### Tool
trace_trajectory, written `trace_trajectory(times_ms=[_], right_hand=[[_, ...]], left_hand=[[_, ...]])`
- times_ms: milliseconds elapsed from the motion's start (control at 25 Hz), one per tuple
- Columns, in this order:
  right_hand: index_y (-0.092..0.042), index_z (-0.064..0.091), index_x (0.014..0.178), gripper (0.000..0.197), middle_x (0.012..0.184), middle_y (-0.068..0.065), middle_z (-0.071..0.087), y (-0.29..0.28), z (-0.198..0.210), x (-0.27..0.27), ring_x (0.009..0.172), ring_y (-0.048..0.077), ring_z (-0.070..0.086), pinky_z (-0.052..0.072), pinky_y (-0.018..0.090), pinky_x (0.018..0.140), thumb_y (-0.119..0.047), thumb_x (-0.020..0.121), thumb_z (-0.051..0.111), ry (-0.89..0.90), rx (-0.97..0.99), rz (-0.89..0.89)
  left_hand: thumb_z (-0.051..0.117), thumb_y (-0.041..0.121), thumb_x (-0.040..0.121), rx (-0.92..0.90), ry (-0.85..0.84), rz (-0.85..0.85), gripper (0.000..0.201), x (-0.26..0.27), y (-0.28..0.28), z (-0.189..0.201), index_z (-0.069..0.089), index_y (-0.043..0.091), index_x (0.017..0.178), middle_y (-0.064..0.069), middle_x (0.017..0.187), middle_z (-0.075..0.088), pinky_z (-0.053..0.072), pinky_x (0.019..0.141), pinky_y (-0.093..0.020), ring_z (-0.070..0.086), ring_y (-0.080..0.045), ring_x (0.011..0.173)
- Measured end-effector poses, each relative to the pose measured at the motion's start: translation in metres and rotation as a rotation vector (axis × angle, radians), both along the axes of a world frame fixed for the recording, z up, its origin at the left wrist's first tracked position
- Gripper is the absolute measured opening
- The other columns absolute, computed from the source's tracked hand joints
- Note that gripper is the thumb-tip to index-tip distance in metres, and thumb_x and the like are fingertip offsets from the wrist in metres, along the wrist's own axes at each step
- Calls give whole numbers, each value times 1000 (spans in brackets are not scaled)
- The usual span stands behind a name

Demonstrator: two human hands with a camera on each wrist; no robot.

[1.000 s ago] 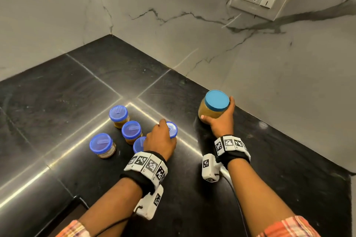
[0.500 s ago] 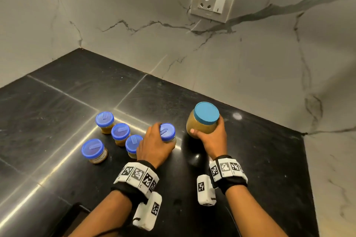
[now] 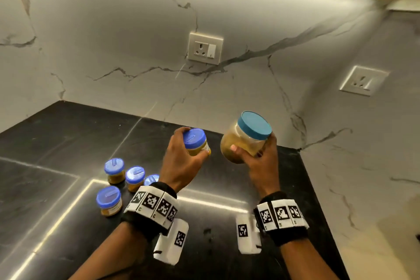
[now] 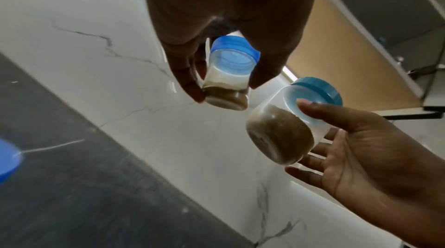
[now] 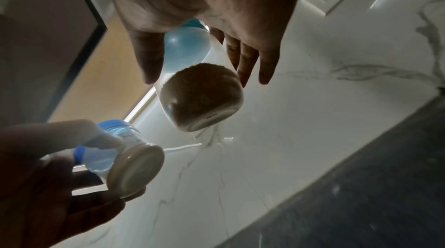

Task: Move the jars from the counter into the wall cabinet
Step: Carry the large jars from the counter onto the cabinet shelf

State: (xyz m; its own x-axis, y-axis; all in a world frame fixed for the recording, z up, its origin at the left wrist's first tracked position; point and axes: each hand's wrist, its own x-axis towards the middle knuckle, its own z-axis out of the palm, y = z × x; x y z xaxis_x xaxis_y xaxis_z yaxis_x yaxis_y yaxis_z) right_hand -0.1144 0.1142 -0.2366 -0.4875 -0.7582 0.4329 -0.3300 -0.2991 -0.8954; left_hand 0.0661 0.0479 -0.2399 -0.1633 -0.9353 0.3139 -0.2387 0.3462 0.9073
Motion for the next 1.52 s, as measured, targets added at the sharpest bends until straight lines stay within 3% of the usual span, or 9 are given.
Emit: trace_trajectory(times_ms=[240, 440, 520, 680, 880, 1000, 1120, 1320, 1520], right_hand=[[-21, 24, 145, 96, 123, -15, 51, 26, 79, -7, 110, -3, 55, 49, 17, 83, -18, 69, 83, 66, -178, -84], [-29, 25, 144, 116, 113, -25, 56, 41, 153, -15, 102, -3, 61, 54, 18, 79, -60, 47, 80, 69, -311, -160], [-39, 27, 139, 102, 114, -21, 57, 45, 180, -21, 104, 5, 62, 56, 24, 78, -55, 52, 77, 103, -342, -200], [-41, 27, 136, 96, 106, -27, 54, 48, 238, -35, 94, -1, 61, 52, 12, 66, -45, 57, 82, 157, -420, -240], [-34, 32, 138, 92, 122, -14, 56, 37, 310, -51, 109, 13, 59, 54, 34, 85, -50, 60, 79, 258, -506, -313], [-26, 30, 140, 91, 124, -12, 50, 26, 345, -58, 108, 11, 57, 54, 30, 85, -37, 66, 82, 271, -528, -302], [-23, 28, 141, 88, 113, -18, 49, 10, 372, -65, 103, 6, 56, 53, 30, 87, -25, 70, 81, 275, -492, -290], [-34, 22, 140, 102, 132, 4, 52, -28, 393, -79, 113, 27, 57, 52, 47, 93, -53, 58, 80, 343, -303, -400], [-27, 14, 144, 101, 136, 10, 46, -56, 401, -88, 121, 32, 49, 44, 49, 101, -47, 67, 78, 436, -85, -475]], left_hand=[[81, 28, 69, -216, 100, -132, 66, -7, 4, 95, 38, 25, 117, 17, 94, 58, 45, 70, -14, 61, -3, 81], [82, 26, 69, -376, 126, -282, 57, -23, 4, 177, 46, 28, 114, 12, 104, 63, 48, 74, -21, 62, -9, 90], [80, 25, 70, -431, 135, -296, 54, -30, 4, 207, 47, 34, 112, 18, 99, 62, 46, 71, -17, 60, -6, 89], [80, 25, 70, -553, 164, -294, 59, -40, 3, 263, 48, 32, 119, 20, 96, 59, 40, 66, -7, 58, -6, 87], [80, 27, 71, -640, 228, -321, 61, -51, -7, 322, 44, 27, 121, 23, 96, 54, 41, 70, -11, 55, 0, 85], [79, 25, 72, -634, 238, -333, 59, -58, -15, 349, 45, 25, 121, 19, 95, 55, 43, 73, -14, 56, -1, 85], [77, 23, 73, -611, 237, -350, 54, -66, -27, 368, 46, 29, 117, 11, 99, 59, 48, 79, -24, 60, -12, 91], [76, 20, 76, -649, 143, -267, 61, -73, -42, 389, 45, 17, 128, 7, 103, 53, 42, 79, -26, 55, -13, 90], [78, 21, 74, -736, 57, -144, 53, -82, -53, 404, 53, 13, 120, 0, 102, 59, 43, 78, -29, 56, -16, 88]])
